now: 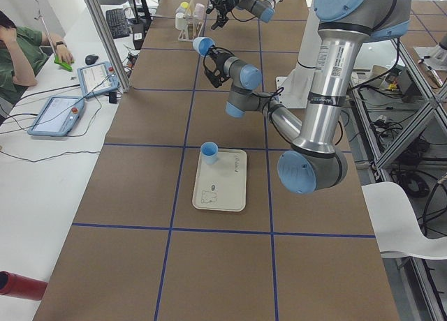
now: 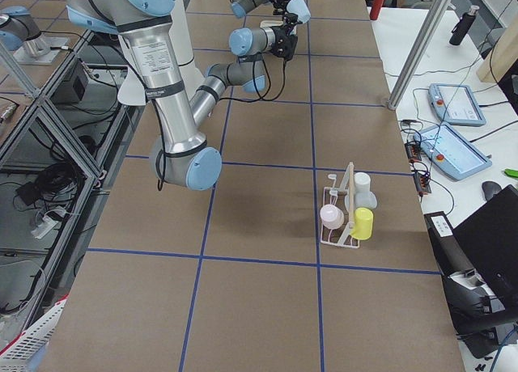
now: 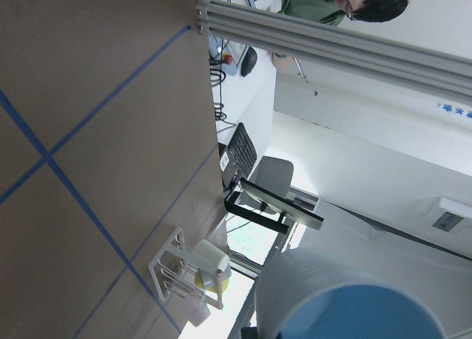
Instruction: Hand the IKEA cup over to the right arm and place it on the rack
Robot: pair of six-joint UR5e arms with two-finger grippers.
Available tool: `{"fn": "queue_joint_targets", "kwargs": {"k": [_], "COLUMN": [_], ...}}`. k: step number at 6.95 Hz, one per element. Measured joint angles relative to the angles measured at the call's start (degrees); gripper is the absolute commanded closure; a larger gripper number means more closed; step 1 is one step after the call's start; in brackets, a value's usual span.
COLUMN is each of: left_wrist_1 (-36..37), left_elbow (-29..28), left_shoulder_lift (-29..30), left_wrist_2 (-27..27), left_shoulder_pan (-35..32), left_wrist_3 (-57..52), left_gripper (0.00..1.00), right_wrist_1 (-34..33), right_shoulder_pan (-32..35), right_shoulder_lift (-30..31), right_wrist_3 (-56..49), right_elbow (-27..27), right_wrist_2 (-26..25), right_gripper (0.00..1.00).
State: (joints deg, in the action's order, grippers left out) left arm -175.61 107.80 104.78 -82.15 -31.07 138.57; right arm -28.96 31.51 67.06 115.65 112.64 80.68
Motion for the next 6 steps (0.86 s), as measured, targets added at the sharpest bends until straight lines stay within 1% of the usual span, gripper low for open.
{"fn": "queue_joint_targets", "kwargs": {"k": [1,2,4,6], "left_wrist_1": [-0.3,-0.36,-0.35,-0.35], "left_elbow": [-0.19,-0.54,-2.1,-5.65], "left_shoulder_lift": [2.04,4.05,6.81,10.53], "left_wrist_2": [3.8,6.34,7.98,8.19], "left_shoulder_pan": [3.4,5.79,7.69,7.99], "left_wrist_3": [-0.09,-0.17,-0.28,-0.31], "left_gripper": [1.0,1.0,1.0,1.0], "right_wrist_1": [0.15,0.2,0.2,0.14], "right_shoulder_pan": [-0.2,-0.42,-0.71,-1.06], "right_shoulder_lift": [0.0,-0.02,-0.07,-0.09], "right_wrist_3": [0.07,0.1,0.1,0.1], "right_elbow": [-0.03,-0.04,-0.11,-0.19], "right_wrist_2": [-0.06,-0.08,-0.03,0.0], "right_gripper": [0.0,0.0,0.0,0.0]}}
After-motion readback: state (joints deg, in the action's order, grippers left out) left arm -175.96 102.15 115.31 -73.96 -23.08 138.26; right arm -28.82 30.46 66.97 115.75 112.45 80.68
